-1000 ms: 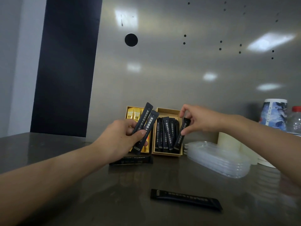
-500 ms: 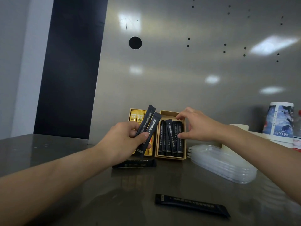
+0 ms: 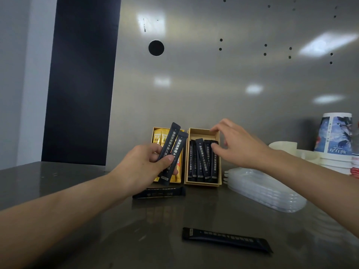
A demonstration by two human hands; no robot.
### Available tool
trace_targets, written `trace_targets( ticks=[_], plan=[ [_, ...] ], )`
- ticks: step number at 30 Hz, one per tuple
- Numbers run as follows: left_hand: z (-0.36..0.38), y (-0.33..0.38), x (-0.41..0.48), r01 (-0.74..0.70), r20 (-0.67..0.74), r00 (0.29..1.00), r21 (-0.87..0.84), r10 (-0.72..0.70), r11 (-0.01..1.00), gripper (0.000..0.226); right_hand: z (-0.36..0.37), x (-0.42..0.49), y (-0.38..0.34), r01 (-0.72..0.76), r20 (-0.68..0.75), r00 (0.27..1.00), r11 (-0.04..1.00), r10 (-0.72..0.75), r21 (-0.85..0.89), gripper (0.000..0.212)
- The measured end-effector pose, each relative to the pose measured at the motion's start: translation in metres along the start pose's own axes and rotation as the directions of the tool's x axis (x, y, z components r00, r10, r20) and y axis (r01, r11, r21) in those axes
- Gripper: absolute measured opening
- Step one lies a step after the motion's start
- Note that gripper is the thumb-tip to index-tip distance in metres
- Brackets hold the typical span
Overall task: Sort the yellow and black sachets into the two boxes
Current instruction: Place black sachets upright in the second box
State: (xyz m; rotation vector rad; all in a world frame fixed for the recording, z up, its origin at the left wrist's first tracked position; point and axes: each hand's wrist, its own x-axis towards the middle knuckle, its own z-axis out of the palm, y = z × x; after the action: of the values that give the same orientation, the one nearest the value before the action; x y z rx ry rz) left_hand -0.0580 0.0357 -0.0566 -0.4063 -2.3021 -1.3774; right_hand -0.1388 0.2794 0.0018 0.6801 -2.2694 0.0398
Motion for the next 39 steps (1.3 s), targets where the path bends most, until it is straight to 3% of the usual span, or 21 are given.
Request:
trace_targets(
  ticks=[2, 4, 7, 11, 13, 18, 22, 25, 32, 39],
  plan=[
    [0.000, 0.000, -0.001, -0.006, 0.011, 1.000, -0.007, 0.006, 1.000, 0.024, -0.004, -0.001, -0.009, 0.028, -0.087, 0.996, 0.996, -0.020, 0.084, 0.031],
    [0.001, 0.000, -0.002, -0.018, 0.032, 0.999, -0.029, 0.019, 0.999, 0.022, -0.006, -0.001, -0.023, 0.024, -0.050, 0.999, 0.932, -0.007, 0.363, 0.035],
    [0.002, 0.000, -0.003, -0.036, 0.084, 0.996, -0.083, 0.043, 0.996, 0.019, -0.002, 0.000, -0.048, -0.101, 0.121, 0.993, 0.662, 0.016, 0.742, 0.040],
    [0.007, 0.001, -0.005, -0.015, 0.159, 0.987, -0.153, 0.040, 0.988, 0.020, 0.004, -0.003, -0.065, -0.135, 0.145, 0.989, 0.410, 0.007, 0.902, 0.024],
    [0.007, 0.001, -0.005, -0.008, 0.164, 0.986, -0.169, 0.036, 0.986, 0.019, 0.006, -0.005, -0.066, -0.144, 0.144, 0.989, 0.364, 0.028, 0.920, 0.018],
    [0.003, -0.004, -0.001, -0.009, 0.076, 0.997, 0.065, 0.004, 0.998, 0.022, -0.001, 0.004, -0.049, -0.178, 0.139, 0.983, 0.425, 0.121, 0.887, 0.017],
    [-0.001, -0.005, -0.001, 0.029, 0.051, 0.998, 0.141, -0.036, 0.990, 0.023, -0.010, 0.021, -0.019, -0.178, 0.143, 0.984, 0.717, 0.110, 0.673, 0.021],
    [-0.001, -0.002, 0.000, 0.023, 0.040, 0.999, 0.136, -0.029, 0.990, 0.023, -0.003, 0.030, -0.008, -0.170, 0.201, 0.977, 0.824, 0.070, 0.541, 0.021],
    [0.001, -0.001, 0.000, 0.026, 0.056, 0.998, 0.128, -0.034, 0.991, 0.018, 0.018, 0.041, -0.006, -0.168, 0.236, 0.970, 0.855, 0.054, 0.491, 0.016],
    [0.000, 0.002, -0.001, 0.022, 0.058, 0.998, 0.135, -0.030, 0.991, 0.019, 0.027, 0.039, -0.013, -0.126, 0.147, 0.987, 0.880, 0.065, 0.457, 0.033]
  ],
)
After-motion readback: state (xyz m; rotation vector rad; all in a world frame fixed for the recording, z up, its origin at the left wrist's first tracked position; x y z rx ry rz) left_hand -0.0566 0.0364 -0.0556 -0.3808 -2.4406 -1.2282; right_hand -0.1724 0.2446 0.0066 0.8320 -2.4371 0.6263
